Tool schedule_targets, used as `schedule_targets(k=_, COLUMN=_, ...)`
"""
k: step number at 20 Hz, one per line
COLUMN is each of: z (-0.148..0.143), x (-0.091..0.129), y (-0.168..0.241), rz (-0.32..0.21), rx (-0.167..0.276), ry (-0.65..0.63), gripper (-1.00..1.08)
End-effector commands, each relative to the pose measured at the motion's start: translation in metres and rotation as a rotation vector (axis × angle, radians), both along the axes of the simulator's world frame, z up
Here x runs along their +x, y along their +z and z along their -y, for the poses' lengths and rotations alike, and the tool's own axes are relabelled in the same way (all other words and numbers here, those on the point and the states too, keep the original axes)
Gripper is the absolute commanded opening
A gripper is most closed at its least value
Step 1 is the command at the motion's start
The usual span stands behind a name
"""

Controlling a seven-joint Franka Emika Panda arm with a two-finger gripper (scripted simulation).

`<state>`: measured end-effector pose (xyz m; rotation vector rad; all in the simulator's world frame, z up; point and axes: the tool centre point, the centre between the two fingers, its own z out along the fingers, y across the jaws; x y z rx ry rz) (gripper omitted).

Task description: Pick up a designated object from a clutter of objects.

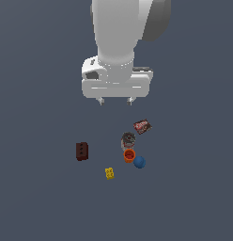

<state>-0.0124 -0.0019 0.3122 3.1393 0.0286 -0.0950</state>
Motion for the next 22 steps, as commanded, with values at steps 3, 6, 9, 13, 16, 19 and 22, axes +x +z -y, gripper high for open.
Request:
schedule_targets(k=3, z=0.0, x=0.001, y=0.002, rz=0.005, rx=0.0, ry=0.001, gripper=1.0)
schedule_targets(k=6, z=0.0, x=0.006, y=0.014, rz=0.029, rx=-0.003, ry=0.006, gripper=1.0)
schedule_targets(k=9, z=0.0, x=0.01, y=0.029, rz=0.058, rx=-0.005, ry=0.016, gripper=1.0)
schedule_targets(k=13, z=0.0, x=0.011, y=0.035, rz=0.065, rx=-0.006, ry=0.022, gripper=1.0)
schedule_targets(k=16, z=-0.001, x=0.011, y=0.031, rz=0.062, rx=-0.006, ry=0.015, gripper=1.0)
schedule_targets(k=19, z=-0.002, x=0.013, y=0.026, rz=0.063, rx=-0.006, ry=-0.001, gripper=1.0)
schedule_targets(k=22, z=-0.004, x=0.015, y=0.017, rz=0.063, rx=-0.007, ry=-0.027, gripper=1.0)
